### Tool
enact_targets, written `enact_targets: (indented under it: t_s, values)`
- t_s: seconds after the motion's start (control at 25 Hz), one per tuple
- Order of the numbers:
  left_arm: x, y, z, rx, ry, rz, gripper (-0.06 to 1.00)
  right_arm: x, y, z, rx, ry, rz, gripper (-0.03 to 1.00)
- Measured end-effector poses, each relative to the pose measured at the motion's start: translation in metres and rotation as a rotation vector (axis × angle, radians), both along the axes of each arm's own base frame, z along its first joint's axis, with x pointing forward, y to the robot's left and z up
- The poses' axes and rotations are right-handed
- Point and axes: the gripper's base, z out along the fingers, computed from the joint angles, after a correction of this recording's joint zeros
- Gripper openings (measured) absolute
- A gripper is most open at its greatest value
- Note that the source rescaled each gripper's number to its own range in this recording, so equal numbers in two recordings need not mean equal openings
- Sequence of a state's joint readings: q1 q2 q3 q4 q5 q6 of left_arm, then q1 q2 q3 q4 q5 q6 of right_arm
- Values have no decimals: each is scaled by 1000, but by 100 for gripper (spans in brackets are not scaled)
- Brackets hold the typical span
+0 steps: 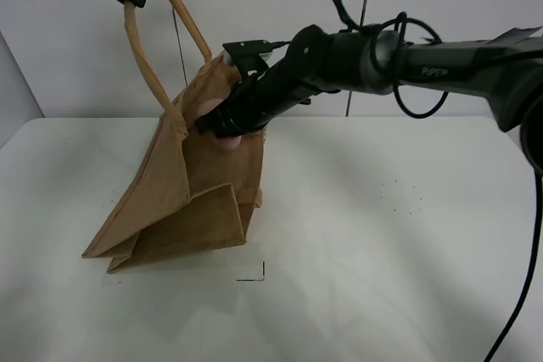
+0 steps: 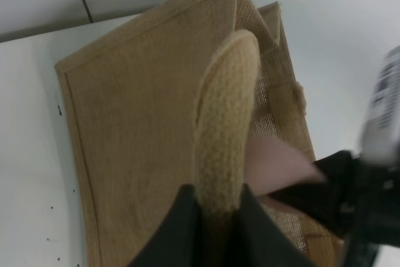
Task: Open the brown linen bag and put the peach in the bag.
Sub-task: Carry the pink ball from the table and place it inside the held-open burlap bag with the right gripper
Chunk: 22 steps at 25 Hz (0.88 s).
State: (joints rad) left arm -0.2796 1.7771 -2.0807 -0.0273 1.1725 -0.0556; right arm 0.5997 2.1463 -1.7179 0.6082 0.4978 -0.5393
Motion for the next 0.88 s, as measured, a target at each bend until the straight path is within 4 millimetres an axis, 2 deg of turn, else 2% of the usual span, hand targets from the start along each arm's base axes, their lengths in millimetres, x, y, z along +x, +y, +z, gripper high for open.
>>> enact_targets:
  t_s: [0.12, 0.28, 0.56, 0.64, 0.76, 0.88]
  values:
    - [0, 0, 0, 0, 0, 0, 0, 2, 11, -22, -10, -32, 19, 0]
    - [0, 0, 0, 0, 0, 0, 0, 8, 15, -45, -17, -69, 41, 0]
    - [0, 0, 0, 0, 0, 0, 0, 11, 20, -61, -7, -103, 93, 0]
    - [0, 0, 0, 0, 0, 0, 0, 11, 21, -61, -7, -114, 95, 4]
    - [0, 0, 0, -1, 0, 0, 0, 10, 23, -60, -9, -125, 102, 26]
    - [0, 0, 0, -1, 0, 0, 0, 6, 26, -61, -10, -119, 120, 70]
